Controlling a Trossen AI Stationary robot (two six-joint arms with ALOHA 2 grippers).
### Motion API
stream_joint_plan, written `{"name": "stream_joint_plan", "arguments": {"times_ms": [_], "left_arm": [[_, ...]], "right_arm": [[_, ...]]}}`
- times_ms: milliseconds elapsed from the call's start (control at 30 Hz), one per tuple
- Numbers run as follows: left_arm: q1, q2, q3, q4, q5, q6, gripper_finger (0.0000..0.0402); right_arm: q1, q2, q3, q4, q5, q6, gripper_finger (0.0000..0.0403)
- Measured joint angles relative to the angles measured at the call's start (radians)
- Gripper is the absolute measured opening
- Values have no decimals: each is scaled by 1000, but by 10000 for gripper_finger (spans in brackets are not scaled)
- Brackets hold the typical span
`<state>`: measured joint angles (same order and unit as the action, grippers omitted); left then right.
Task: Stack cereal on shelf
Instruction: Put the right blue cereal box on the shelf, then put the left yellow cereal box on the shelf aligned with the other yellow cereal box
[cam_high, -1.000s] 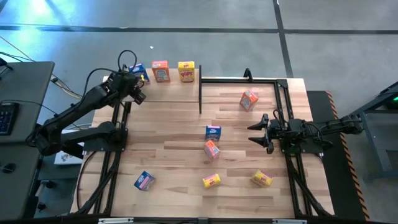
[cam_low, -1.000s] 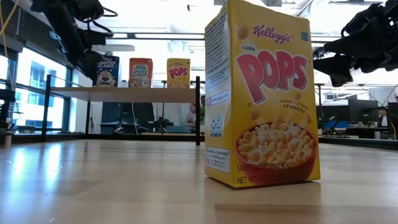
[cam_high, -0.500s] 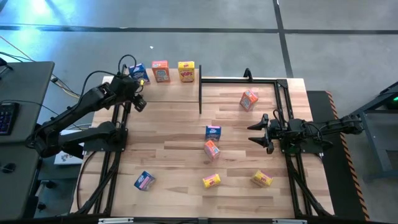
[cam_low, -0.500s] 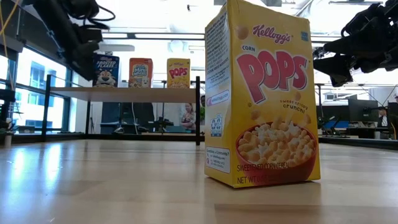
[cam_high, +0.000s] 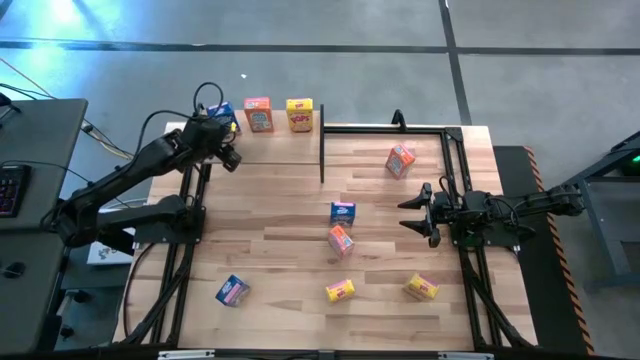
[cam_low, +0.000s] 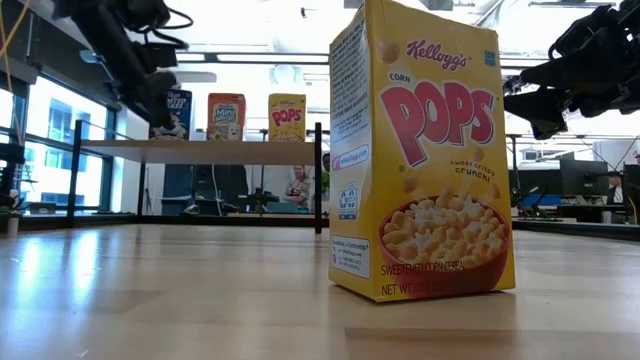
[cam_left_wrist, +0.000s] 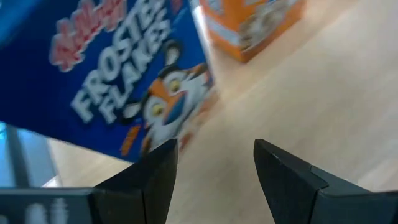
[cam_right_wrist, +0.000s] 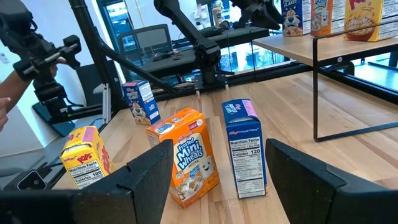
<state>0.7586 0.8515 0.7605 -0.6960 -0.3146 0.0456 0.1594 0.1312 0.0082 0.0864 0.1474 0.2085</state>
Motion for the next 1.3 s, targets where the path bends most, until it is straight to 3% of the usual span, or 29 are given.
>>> {"name": "stream_joint_plan", "arguments": {"times_ms": [400, 1100, 1300], "left_arm": [[11, 7, 0, 2, -98, 3, 203], [31, -17, 0, 2, -29, 18, 203], [-10, -55, 0, 4, 0, 18, 203]], "right_arm": [[0, 0, 0, 0, 0, 0, 248], [0, 0, 0, 0, 0, 0, 248], [0, 0, 0, 0, 0, 0, 248]]}}
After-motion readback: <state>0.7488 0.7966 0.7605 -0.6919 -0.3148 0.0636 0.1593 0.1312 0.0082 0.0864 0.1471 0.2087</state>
